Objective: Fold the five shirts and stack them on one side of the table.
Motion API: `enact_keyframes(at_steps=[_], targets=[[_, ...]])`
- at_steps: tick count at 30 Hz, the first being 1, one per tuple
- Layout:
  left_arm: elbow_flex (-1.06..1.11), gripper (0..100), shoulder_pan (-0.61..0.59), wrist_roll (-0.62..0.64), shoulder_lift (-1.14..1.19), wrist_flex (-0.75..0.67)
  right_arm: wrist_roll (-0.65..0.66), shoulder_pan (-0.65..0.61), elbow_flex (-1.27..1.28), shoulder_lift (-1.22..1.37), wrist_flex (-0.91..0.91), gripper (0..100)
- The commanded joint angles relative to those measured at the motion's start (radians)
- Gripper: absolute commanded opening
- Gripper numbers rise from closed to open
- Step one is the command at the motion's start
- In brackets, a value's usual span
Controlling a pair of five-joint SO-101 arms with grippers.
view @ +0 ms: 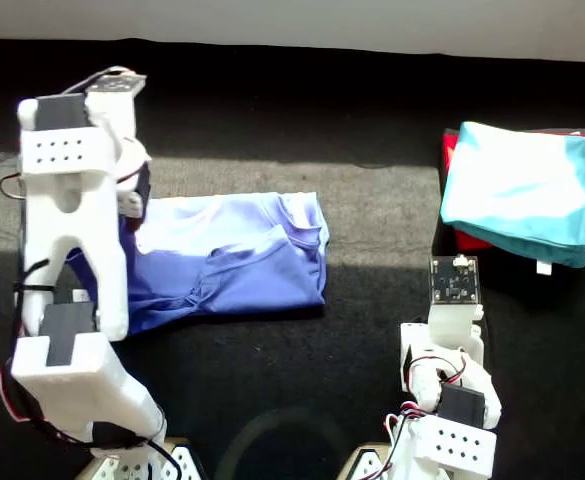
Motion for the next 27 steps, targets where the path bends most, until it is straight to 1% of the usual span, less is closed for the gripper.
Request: enact_keyframes(at_steps=[1,6,10,12,17,27], targets=[[0.007,1,0.157,0.046,-0.054,-0.046,-0.006,-0.01,0.097,-0.013,-0.018,1.2],[0.007,1,0.315,0.091,-0.007,-0.18,-0.006,-0.01,0.097,-0.013,-0.018,1.2],[0.004,1,0.438,0.127,0.038,-0.238,-0.006,-0.01,0.097,-0.013,-0.018,1.2],[-0.008,1,0.481,0.146,0.065,-0.255,-0.006,-0.01,0.097,-0.013,-0.018,1.2],[-0.071,1,0.539,0.219,0.17,-0.288,-0.006,-0.01,0.097,-0.013,-0.018,1.2],[-0.374,1,0.601,0.219,0.46,-0.281,-0.006,-0.01,0.097,-0.013,-0.018,1.2]])
